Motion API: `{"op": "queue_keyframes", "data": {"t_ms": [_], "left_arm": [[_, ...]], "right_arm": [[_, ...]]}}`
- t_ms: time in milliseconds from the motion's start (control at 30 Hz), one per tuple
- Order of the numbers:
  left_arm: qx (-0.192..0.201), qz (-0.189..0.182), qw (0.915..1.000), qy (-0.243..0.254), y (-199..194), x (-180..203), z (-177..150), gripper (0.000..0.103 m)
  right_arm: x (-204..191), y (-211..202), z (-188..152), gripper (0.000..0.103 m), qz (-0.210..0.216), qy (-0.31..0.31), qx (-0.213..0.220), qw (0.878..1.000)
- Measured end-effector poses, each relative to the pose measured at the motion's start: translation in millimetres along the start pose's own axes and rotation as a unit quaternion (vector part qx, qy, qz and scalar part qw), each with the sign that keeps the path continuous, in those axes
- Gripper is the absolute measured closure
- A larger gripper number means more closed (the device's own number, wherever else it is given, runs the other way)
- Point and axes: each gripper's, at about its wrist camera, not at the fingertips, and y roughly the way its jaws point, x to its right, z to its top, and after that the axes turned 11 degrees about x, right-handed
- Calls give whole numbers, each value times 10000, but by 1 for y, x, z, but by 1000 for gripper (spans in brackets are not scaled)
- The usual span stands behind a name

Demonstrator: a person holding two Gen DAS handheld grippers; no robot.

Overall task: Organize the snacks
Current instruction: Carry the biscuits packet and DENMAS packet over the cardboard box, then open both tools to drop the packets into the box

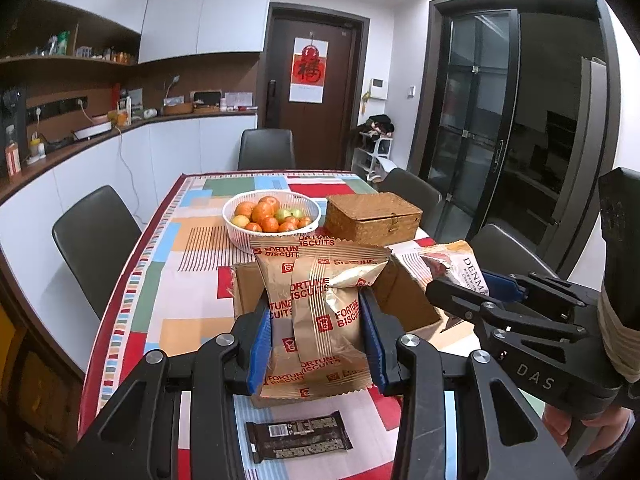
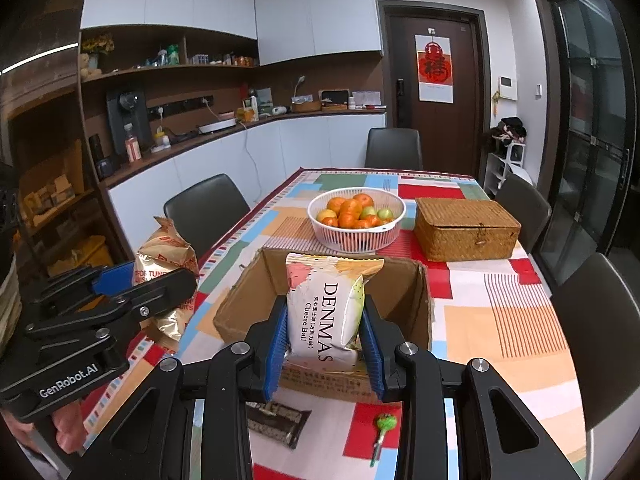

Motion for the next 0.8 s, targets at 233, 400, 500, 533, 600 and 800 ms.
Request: {"op": "queue_keyframes", "data": {"t_ms": [233, 400, 500, 533, 600, 800], "left_arm": [[-230, 26, 9997, -108, 33, -13, -5, 63], [-440, 73, 9989, -157, 60, -21, -11, 63], [-575, 91, 9981, -198, 74, -26, -18, 63], [-618, 98, 9978, -199, 78, -27, -19, 63], [-699, 116, 9973, -197, 87, -29, -23, 63], [-893, 226, 9956, -141, 106, -32, -29, 62]], "right_arm": [[3, 33, 2, 68, 26, -47, -170, 9998], [7, 56, -1, 68, 21, -83, -306, 9995], [9, 70, -4, 68, 28, -83, -411, 9991], [10, 75, -6, 68, 30, -78, -456, 9989], [12, 83, -8, 68, 34, -66, -515, 9986], [18, 103, -15, 68, 13, -12, -677, 9977]]}}
